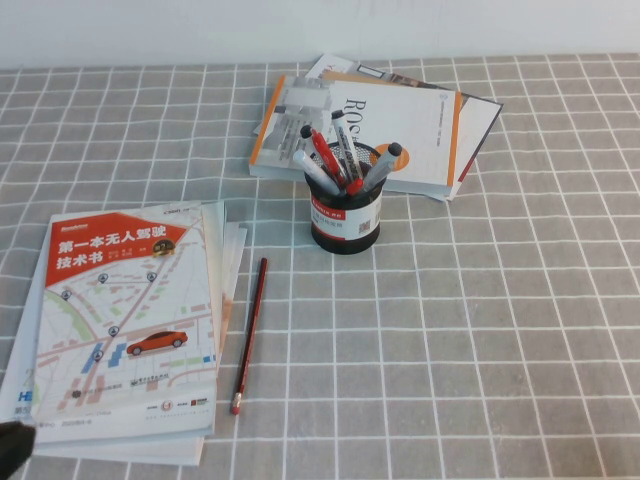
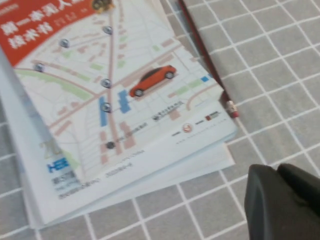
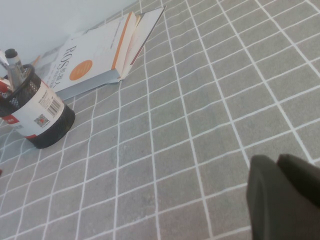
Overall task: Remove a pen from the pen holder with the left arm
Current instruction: 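Take a marker out of the pen holder and lay it on the table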
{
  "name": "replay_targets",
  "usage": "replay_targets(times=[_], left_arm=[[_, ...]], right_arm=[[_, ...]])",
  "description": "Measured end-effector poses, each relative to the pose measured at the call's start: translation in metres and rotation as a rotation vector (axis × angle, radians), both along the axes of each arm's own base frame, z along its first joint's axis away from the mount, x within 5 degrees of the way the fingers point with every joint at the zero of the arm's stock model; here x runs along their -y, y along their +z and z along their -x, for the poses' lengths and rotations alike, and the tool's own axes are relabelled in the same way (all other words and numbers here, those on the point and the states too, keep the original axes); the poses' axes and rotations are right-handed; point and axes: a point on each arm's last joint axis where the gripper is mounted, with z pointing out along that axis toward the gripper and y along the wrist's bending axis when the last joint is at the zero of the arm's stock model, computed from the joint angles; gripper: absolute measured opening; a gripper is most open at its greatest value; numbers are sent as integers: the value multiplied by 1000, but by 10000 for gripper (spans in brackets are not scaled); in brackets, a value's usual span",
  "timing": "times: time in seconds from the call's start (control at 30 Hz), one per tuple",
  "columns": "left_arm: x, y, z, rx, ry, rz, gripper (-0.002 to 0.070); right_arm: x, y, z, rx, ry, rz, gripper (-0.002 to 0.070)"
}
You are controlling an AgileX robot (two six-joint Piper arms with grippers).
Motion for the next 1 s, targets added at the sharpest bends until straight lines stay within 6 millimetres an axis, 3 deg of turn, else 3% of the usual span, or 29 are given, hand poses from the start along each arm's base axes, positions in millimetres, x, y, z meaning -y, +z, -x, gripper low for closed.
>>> replay_targets(times=[0.37, 0.77, 1.0], left_arm=[[-8, -11, -2, 28, 26, -104, 0], [-16, -68, 13, 403, 80, 76, 0], [-24, -107, 15, 401, 284, 95, 0]], right_arm=[[0, 0, 0, 0, 0, 0, -13], [0, 0, 0, 0, 0, 0, -13], [0, 0, 0, -1, 1, 0, -13]])
